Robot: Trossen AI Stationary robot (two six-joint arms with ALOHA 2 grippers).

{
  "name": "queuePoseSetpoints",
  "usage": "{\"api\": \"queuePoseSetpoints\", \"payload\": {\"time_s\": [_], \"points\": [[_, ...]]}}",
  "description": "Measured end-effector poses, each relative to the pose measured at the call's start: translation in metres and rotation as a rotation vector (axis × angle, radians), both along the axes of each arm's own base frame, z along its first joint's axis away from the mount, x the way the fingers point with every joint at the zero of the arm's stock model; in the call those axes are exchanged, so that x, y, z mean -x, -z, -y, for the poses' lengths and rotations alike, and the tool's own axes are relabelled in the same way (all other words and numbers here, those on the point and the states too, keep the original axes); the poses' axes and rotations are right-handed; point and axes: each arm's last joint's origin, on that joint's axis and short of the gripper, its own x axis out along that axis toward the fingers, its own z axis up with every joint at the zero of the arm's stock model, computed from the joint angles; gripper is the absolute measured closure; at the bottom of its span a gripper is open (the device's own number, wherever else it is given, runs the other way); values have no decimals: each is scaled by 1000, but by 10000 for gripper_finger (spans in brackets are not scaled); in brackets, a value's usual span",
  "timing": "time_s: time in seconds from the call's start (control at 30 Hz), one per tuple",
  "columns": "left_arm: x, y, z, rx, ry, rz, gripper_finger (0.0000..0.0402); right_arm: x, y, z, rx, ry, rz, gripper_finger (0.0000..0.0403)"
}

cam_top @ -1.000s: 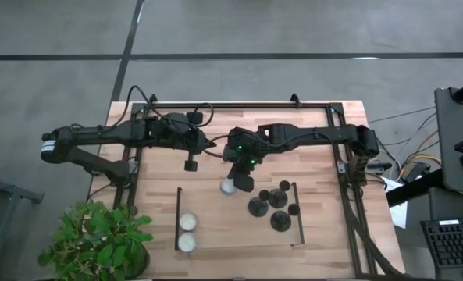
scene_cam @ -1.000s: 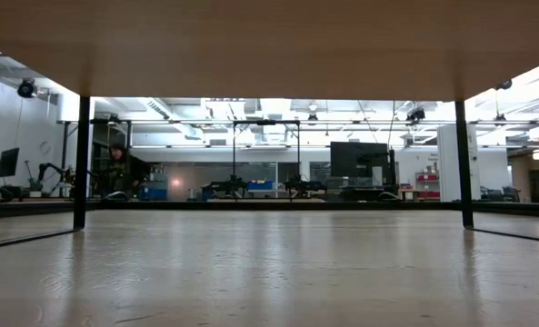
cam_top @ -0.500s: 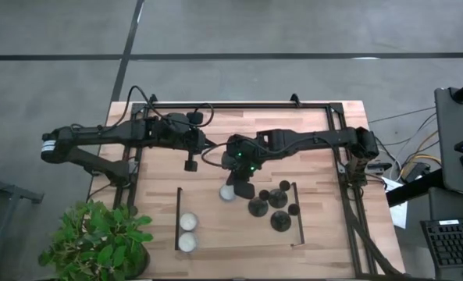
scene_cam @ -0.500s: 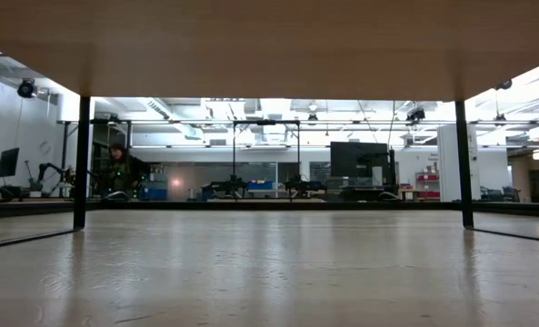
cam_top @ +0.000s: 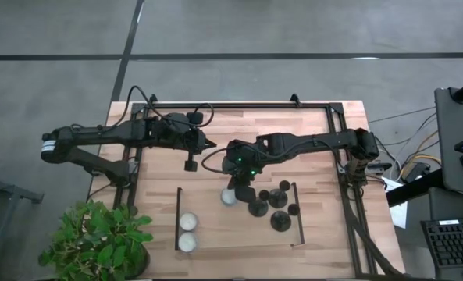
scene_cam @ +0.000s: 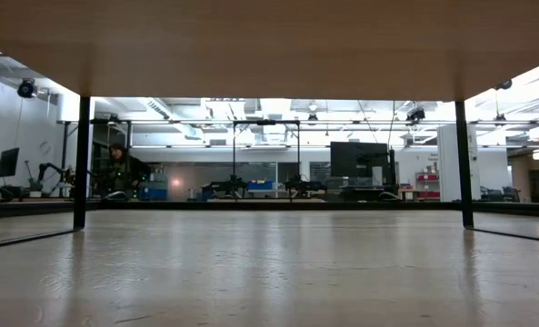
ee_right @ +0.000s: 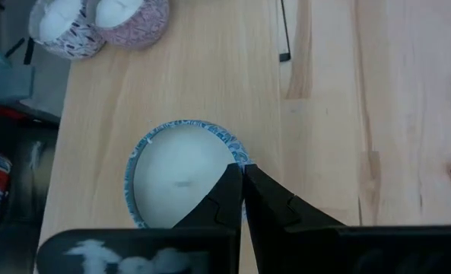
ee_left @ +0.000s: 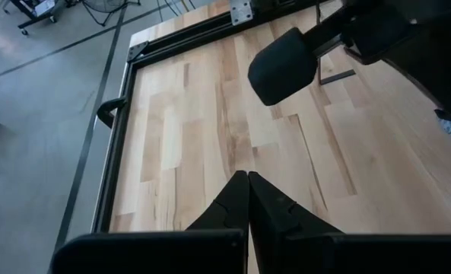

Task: Pick & Place candle stick holders
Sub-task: Put the scented candle on the shelf

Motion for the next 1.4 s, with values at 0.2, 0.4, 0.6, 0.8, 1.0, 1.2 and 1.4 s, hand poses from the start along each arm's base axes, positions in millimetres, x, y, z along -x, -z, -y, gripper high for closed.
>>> {"api": "queuePoseSetpoints", "payload": {"time_s": [0.2,0.4,0.6,0.8,1.0,1.2,1.4], "points": [[0,0,0,2,4,0,401,1,7,-2,-6,11,-27,394],[0,0,1,11,18,1,401,2,8,-3,-6,10,-33,394],[0,0,1,25,44,3,401,2,9,-4,-5,5,-35,394],[0,0,2,30,53,3,401,2,10,-4,-5,5,-36,378],[0,0,3,54,93,6,401,1,10,-3,-4,2,-26,325],[-1,-2,7,151,179,38,390,0,-9,-1,14,-22,48,286],[0,-3,8,207,191,43,317,3,-15,8,29,-14,33,270]]}}
